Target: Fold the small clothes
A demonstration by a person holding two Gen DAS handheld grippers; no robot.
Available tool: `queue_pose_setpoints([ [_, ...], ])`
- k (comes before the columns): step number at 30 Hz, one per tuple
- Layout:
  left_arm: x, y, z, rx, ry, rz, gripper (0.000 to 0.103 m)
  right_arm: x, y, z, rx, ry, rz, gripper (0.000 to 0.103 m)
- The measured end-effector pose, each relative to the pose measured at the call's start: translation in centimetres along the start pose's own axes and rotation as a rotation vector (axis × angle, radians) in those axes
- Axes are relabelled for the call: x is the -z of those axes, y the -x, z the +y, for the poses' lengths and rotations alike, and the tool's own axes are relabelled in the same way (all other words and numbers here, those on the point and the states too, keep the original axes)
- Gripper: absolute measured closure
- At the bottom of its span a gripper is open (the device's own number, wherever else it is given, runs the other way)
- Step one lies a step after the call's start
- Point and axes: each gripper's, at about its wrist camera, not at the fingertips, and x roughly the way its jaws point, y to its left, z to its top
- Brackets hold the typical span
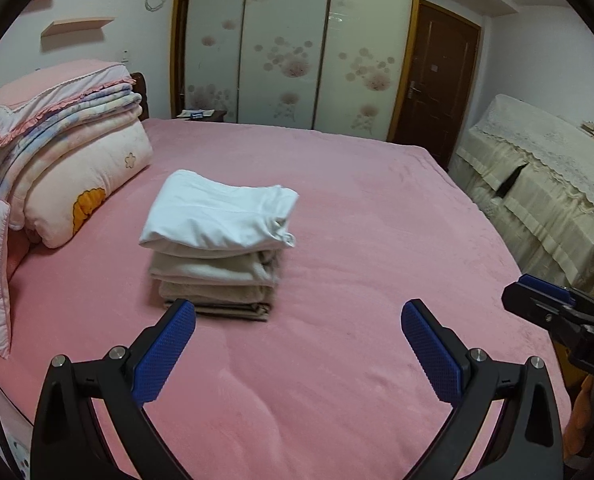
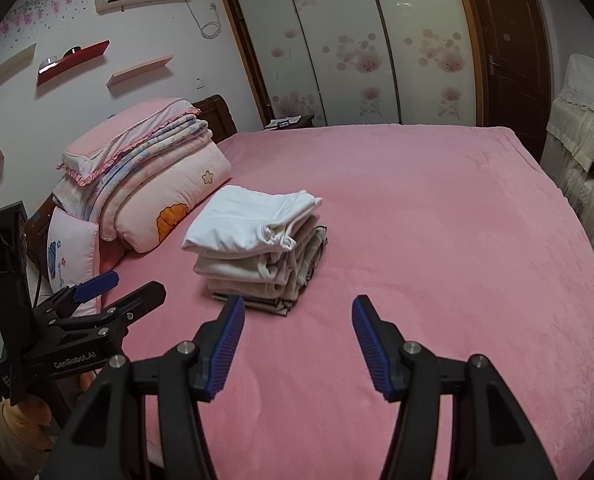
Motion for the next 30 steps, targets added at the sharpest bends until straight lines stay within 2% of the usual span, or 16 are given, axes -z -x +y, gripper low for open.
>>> queue_pose_setpoints([
  [4,1.1,0.9,-1.7,0.049,0.016,0.040,0.001,1.5,2.0,-0.9,0.008,-0.008,0.009,0.047],
  [9,2.7,2.5,-4.0,0.086,0.005,0.039,0.001,3.2,4.0,-1.9,0.002,-0.037,0.004,0.047],
  [13,4.7,4.4,-5.5,0.049,0.042,-0.006,0.001,5.1,5.6,-2.8,0.018,-0.068,0.003,0.047],
  [15,5.8,5.1,-5.9,0.064,0.063,-0.014,0.001,6.4,6.7,-3.2,0.025,-0.087,-0.013,0.047],
  [18,7.9,6.1,-6.8,0.042,0.072,-0.010,0.001,8.3,8.0,-3.7,0.060,-0.099,-0.029,0.045],
  [24,11.5,8.2,-9.2,0.004,0.051,-0.011,0.001,12.5,10.5,-4.3,0.114,-0.119,-0.062,0.040],
  [30,14.5,9.0,-11.5,0.003,-0.004,0.033,0.001,15.5,11.2,-4.0,0.128,-0.112,-0.052,0.038],
])
